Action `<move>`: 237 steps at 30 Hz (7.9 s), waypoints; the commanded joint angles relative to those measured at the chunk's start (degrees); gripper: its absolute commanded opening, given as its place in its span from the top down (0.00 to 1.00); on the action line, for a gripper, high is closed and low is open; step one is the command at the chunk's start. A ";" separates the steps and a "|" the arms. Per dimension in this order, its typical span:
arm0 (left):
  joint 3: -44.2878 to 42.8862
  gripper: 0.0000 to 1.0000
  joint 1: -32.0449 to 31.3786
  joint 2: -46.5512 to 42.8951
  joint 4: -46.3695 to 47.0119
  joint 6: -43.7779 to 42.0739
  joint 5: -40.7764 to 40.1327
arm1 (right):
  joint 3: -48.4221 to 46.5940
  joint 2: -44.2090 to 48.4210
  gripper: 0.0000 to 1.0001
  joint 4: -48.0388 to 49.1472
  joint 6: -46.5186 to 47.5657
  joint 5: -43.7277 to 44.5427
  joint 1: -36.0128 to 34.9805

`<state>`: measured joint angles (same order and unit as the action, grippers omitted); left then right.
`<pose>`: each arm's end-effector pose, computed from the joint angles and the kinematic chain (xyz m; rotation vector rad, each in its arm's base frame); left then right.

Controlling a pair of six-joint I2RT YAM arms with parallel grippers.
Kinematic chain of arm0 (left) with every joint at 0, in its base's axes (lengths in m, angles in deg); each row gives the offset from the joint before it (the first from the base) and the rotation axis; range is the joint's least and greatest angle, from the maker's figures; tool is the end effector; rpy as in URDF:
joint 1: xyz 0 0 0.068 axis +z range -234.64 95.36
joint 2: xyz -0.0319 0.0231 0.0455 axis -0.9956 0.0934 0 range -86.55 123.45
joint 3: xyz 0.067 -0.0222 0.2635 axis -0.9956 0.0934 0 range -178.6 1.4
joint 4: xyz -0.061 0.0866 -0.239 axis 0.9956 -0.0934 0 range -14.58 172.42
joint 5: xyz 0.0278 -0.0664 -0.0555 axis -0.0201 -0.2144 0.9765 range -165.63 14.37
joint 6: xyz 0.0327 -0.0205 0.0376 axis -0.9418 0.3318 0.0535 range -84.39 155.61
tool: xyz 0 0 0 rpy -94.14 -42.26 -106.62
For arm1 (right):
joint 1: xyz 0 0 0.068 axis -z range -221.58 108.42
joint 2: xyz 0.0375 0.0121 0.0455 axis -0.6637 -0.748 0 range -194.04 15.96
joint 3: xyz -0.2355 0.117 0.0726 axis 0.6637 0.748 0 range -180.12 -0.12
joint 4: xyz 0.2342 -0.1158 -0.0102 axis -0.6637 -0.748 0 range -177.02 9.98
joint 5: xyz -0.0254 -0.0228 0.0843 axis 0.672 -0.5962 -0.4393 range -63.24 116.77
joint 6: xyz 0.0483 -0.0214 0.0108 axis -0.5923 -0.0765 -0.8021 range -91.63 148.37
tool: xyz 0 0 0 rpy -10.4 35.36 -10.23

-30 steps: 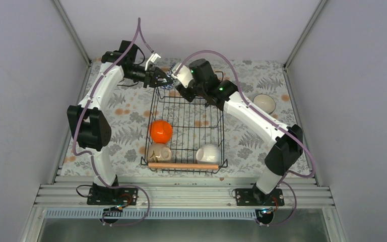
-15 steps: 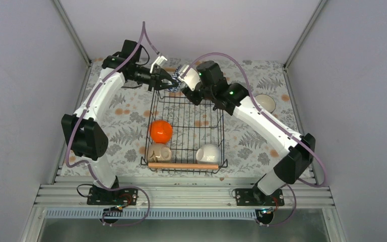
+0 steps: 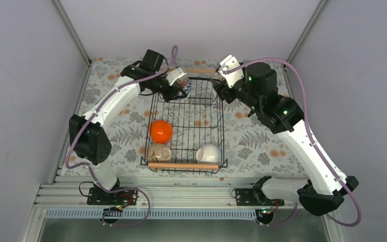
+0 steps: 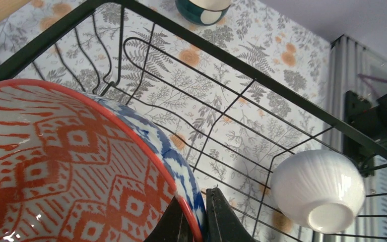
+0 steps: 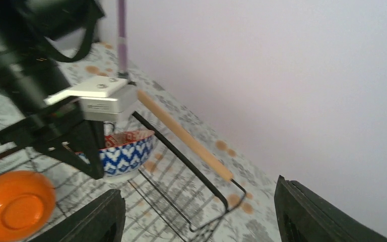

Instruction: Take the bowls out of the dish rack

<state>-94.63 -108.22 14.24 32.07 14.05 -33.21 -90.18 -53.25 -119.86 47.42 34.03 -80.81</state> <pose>0.3350 -0.1723 0.3301 1.1877 2.0974 -0.9416 0.1867 0.1467 0.4680 -0.8497 1.7008 0.1187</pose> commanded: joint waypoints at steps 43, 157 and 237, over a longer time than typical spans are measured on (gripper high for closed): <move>-48.77 0.98 -44.64 37.12 -5.01 -6.27 -48.31 | 7.39 24.08 0.20 3.27 -4.48 16.96 33.53; 45.23 0.97 20.67 -11.87 20.73 -20.12 -40.31 | -8.58 -17.42 0.17 -16.31 0.04 -9.64 10.29; 30.46 0.00 8.21 -19.30 10.86 1.59 -33.81 | 3.11 -39.93 0.00 4.88 -2.53 -6.61 -9.93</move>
<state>-64.68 -99.67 -6.13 43.76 15.16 -66.44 -90.67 -95.30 -112.12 44.75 25.73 -90.31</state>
